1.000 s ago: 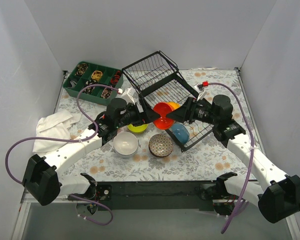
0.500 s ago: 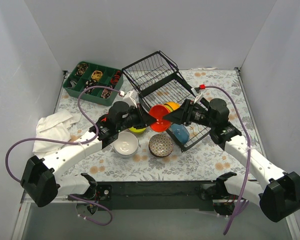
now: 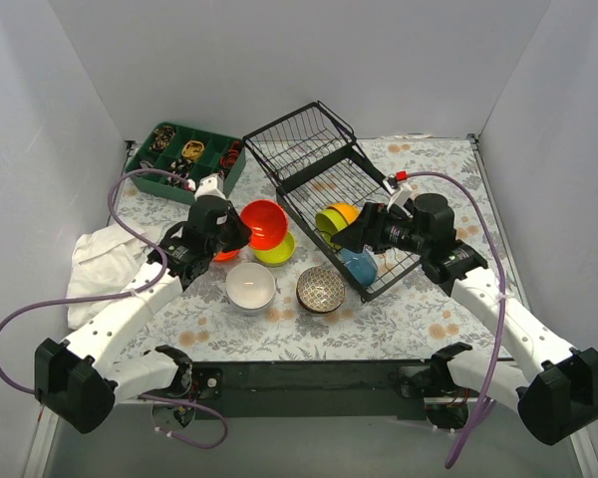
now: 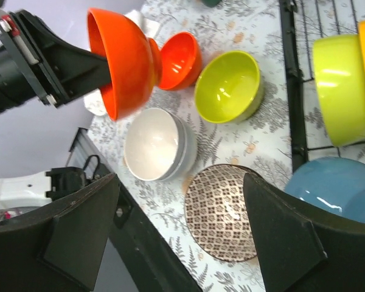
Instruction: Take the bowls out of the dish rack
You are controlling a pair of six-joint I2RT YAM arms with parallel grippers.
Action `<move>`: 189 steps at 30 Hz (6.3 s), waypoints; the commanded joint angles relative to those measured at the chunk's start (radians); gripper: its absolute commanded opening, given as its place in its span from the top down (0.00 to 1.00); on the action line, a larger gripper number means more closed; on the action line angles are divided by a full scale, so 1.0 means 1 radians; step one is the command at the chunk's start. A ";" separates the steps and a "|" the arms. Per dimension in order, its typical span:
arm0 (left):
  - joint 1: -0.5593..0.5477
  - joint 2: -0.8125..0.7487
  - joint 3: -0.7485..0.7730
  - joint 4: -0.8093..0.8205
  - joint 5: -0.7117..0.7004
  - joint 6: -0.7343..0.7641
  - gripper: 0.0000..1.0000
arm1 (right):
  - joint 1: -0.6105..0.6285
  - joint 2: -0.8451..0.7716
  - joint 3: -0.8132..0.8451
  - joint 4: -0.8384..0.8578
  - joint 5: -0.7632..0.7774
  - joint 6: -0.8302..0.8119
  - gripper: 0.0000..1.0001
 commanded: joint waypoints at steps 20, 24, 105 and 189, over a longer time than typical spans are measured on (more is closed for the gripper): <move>0.377 0.292 0.046 -0.057 -0.024 0.129 1.00 | -0.005 -0.076 0.024 -0.185 0.066 -0.168 0.09; 0.383 0.321 0.048 -0.057 -0.004 0.131 0.94 | -0.004 -0.081 0.024 -0.203 0.080 -0.181 0.09; 0.387 -0.449 -0.109 -0.436 0.316 0.030 0.10 | -0.212 0.849 0.543 -0.303 -0.275 -0.761 0.20; -0.034 0.203 -0.010 0.471 0.438 -0.214 0.15 | -0.136 0.095 0.155 0.151 -0.344 0.139 0.85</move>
